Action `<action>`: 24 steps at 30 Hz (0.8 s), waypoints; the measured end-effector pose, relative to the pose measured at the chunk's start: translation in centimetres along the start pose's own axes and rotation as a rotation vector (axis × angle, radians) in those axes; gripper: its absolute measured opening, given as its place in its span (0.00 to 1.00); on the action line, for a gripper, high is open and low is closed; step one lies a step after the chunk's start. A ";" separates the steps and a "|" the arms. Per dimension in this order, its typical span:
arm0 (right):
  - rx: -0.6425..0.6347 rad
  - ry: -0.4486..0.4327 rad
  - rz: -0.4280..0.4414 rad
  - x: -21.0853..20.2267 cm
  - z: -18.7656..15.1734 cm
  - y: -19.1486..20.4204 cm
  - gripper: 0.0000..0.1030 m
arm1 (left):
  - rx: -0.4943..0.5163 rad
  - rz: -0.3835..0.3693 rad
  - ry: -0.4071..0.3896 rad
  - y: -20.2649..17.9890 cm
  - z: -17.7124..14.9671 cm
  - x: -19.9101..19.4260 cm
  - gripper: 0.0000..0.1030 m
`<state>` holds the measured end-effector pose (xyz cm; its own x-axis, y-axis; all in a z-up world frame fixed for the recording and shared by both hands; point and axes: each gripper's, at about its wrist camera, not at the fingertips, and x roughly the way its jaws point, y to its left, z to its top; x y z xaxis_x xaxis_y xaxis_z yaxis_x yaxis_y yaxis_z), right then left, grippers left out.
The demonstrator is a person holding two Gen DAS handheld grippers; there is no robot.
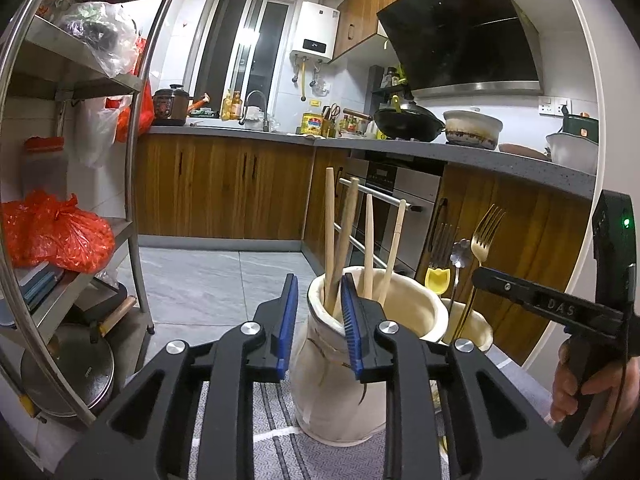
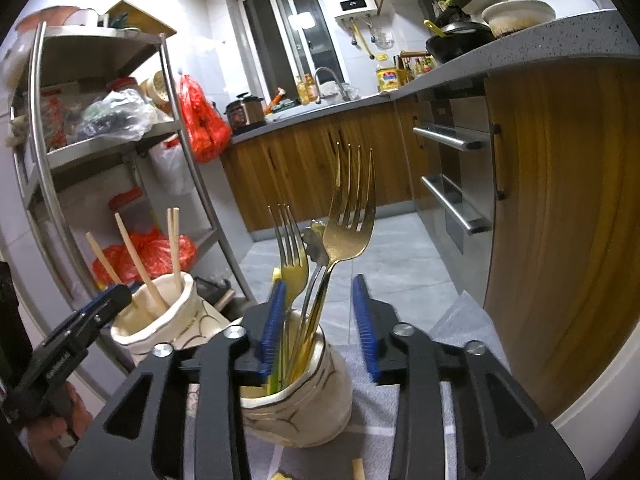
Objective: Organize utensils
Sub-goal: 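Open both grippers and pull them back from the holder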
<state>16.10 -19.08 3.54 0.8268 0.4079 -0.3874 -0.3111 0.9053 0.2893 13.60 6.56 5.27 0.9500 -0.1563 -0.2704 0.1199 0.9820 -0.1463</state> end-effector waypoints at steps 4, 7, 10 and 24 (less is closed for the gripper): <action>-0.005 -0.007 -0.001 -1.4 0.7 0.6 0.70 | -0.005 0.004 -0.005 -0.1 0.5 -0.4 0.50; -0.011 -0.009 -0.013 -2.4 0.8 0.9 0.84 | 0.002 0.009 -0.012 -0.7 1.4 -1.1 0.69; 0.000 -0.009 -0.025 -3.2 0.7 0.9 0.91 | 0.017 0.004 0.010 -1.2 1.7 -1.6 0.83; 0.011 0.127 -0.147 -5.7 -4.7 0.5 0.95 | -0.028 -0.018 0.087 0.0 -1.6 -7.8 0.94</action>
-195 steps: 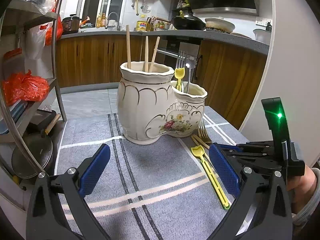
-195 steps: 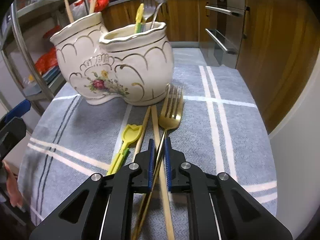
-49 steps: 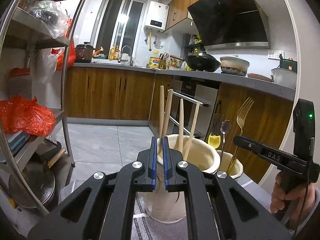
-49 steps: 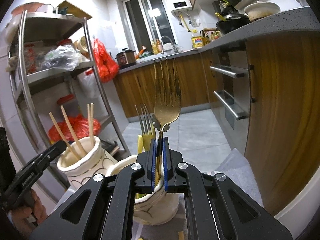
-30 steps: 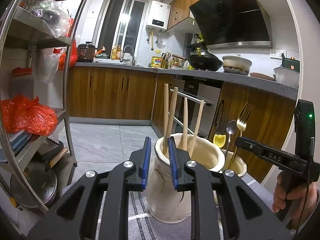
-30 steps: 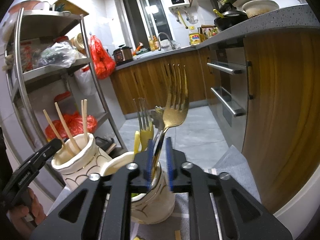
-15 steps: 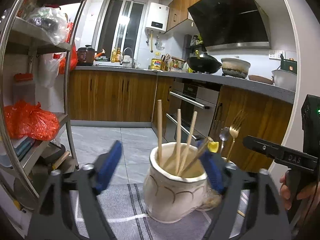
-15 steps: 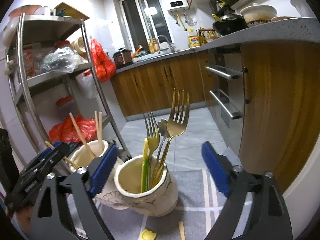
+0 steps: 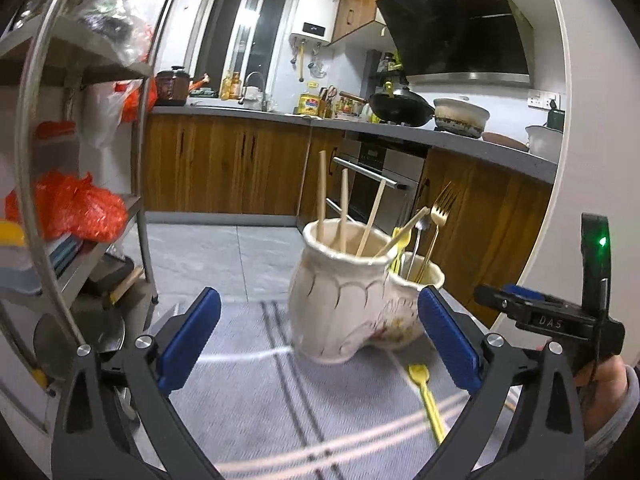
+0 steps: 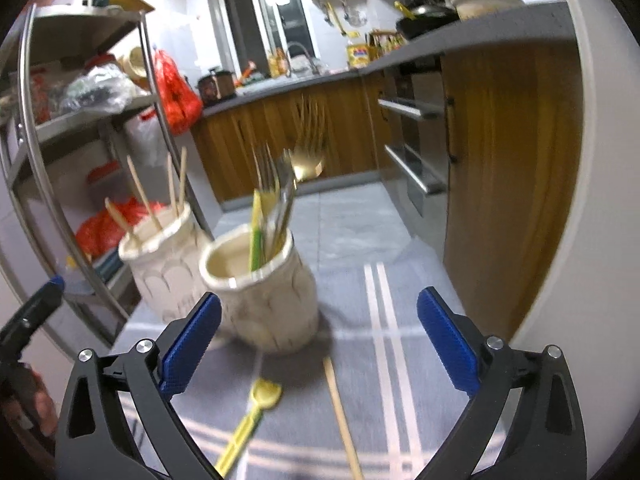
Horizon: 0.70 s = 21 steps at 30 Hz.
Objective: Organize utensils
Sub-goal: 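Open both grippers and pull them back from the holder, then lower the right gripper onto the yellow spoon on the cloth and close it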
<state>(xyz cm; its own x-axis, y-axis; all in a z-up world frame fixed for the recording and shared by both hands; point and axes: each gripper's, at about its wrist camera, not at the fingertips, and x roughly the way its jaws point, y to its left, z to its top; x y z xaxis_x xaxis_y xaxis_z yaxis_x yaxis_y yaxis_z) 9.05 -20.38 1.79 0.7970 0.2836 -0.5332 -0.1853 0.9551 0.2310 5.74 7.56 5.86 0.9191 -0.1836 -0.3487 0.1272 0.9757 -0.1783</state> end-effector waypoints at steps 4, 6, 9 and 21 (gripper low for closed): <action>-0.025 0.058 -0.022 0.0 -2.1 1.4 0.95 | -0.042 0.026 -0.003 1.7 -1.2 -0.4 0.94; -0.052 0.090 -0.026 0.1 -3.1 2.5 0.95 | -0.047 0.036 -0.009 2.3 -1.5 -0.6 0.94; -0.098 0.142 -0.038 0.6 -4.5 4.0 0.95 | -0.045 0.043 -0.017 2.8 -1.6 -0.8 0.94; -0.172 0.261 -0.069 2.7 -6.6 7.4 0.92 | 0.028 0.057 0.031 3.0 -2.3 -0.7 0.94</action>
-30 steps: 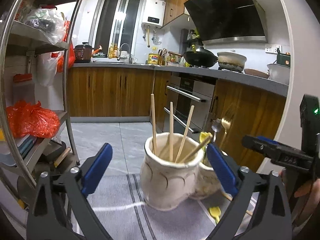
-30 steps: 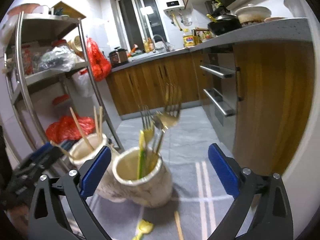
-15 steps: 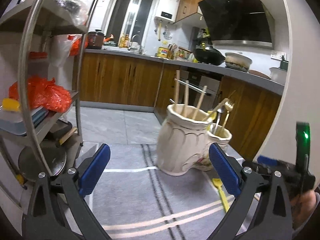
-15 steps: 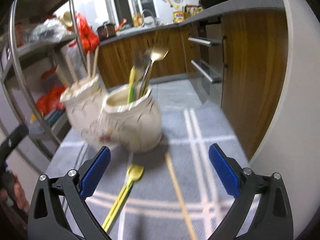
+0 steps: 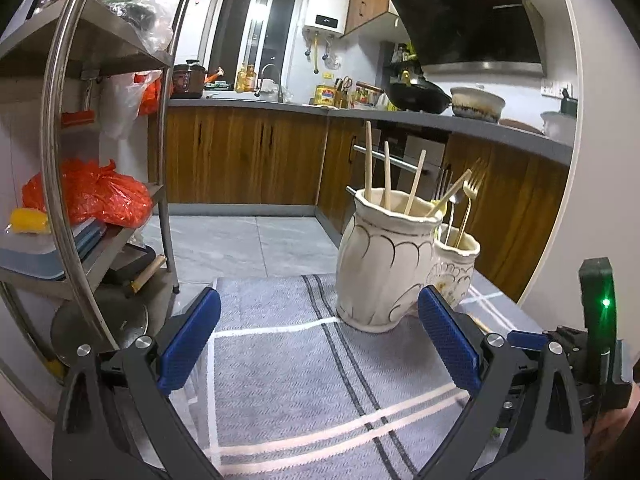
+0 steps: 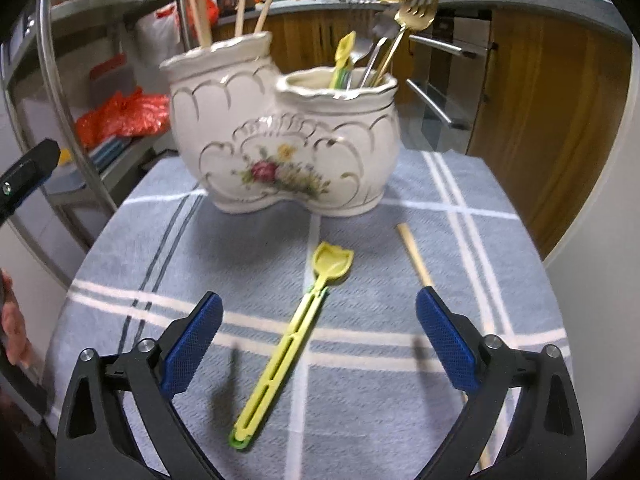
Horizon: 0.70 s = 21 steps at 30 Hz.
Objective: Organize utensils
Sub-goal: 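Lower the right gripper onto the yellow spoon on the cloth and close it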
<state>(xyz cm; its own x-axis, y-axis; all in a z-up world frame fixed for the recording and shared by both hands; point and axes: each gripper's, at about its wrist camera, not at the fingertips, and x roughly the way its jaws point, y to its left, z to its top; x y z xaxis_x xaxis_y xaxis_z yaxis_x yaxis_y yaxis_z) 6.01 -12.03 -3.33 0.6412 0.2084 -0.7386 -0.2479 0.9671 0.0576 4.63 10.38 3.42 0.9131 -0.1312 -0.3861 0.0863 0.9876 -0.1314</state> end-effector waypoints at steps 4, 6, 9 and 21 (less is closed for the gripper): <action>-0.015 0.026 -0.015 0.6 -0.3 0.4 0.64 | 0.022 -0.003 -0.005 -0.3 -0.1 -0.4 0.94; -0.013 0.046 -0.007 0.8 -0.4 0.6 0.55 | 0.029 -0.003 -0.010 -0.5 -0.1 -0.5 0.94; -0.012 0.053 0.005 0.8 -0.5 0.7 0.42 | 0.036 -0.002 -0.011 -0.6 0.0 -0.5 0.94; 0.018 0.020 0.092 0.1 -0.4 -1.1 0.10 | 0.085 0.027 0.001 -2.9 -0.3 -0.7 0.94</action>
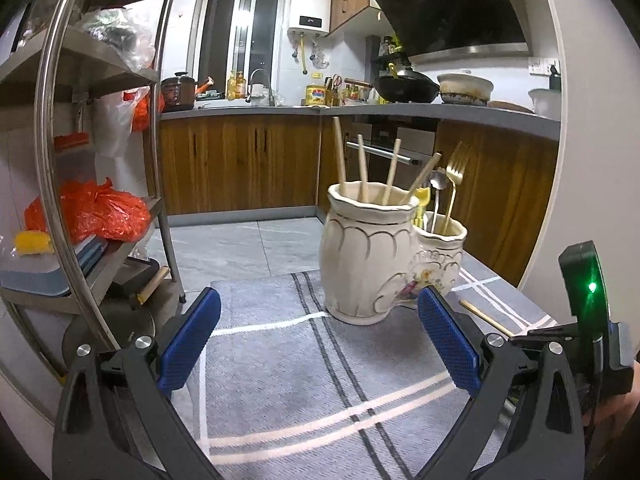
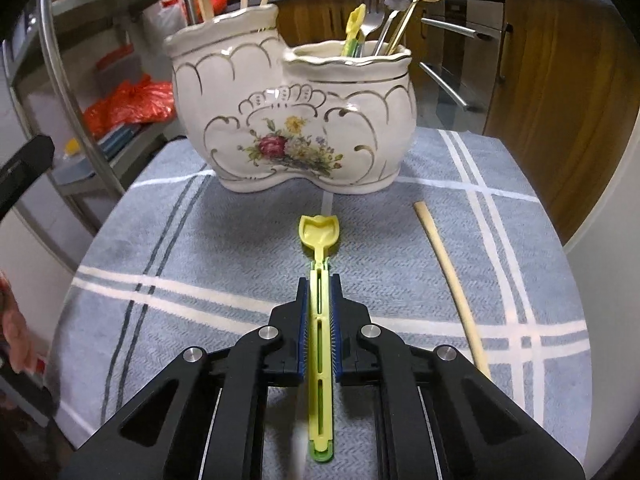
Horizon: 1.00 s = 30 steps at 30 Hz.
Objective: Organize utensils
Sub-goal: 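Lower the right gripper onto the yellow spoon on the cloth and close it, then grasp the last wooden chopstick with the left gripper while the right lifts the yellow spoon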
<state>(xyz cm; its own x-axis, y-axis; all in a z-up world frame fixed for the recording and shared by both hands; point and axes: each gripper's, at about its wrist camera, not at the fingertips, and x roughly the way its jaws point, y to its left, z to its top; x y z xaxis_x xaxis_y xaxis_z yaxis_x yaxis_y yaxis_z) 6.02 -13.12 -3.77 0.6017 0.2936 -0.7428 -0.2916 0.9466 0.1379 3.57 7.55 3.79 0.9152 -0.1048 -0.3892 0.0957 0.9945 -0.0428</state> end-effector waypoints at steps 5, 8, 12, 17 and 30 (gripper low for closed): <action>0.000 -0.115 0.016 -3.2 0.1 -2.2 0.10 | -0.005 -0.005 0.023 -1.9 0.2 -0.7 0.94; 0.016 -0.180 0.002 -5.1 0.3 -4.1 0.10 | -0.013 -0.018 0.063 -3.5 0.1 -0.4 0.94; 0.054 -0.250 -0.030 -7.0 0.4 -7.6 0.10 | -0.014 -0.027 0.098 -6.3 -0.1 0.4 0.94; 0.080 -0.252 -0.023 -7.2 0.2 -10.3 0.10 | -0.003 -0.037 0.156 -10.6 -0.6 2.3 0.94; 0.126 -0.273 0.040 -8.3 -0.4 -14.9 0.10 | 0.040 -0.063 0.364 -18.9 -4.0 7.2 0.72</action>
<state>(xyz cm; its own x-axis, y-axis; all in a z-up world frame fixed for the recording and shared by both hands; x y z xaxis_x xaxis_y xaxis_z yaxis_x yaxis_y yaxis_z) 5.05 -29.72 0.13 0.7744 0.3397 -0.5338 -0.2348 0.9377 0.2561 6.83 -11.96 -1.86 0.7089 -0.1522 -0.6887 0.1687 0.9847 -0.0440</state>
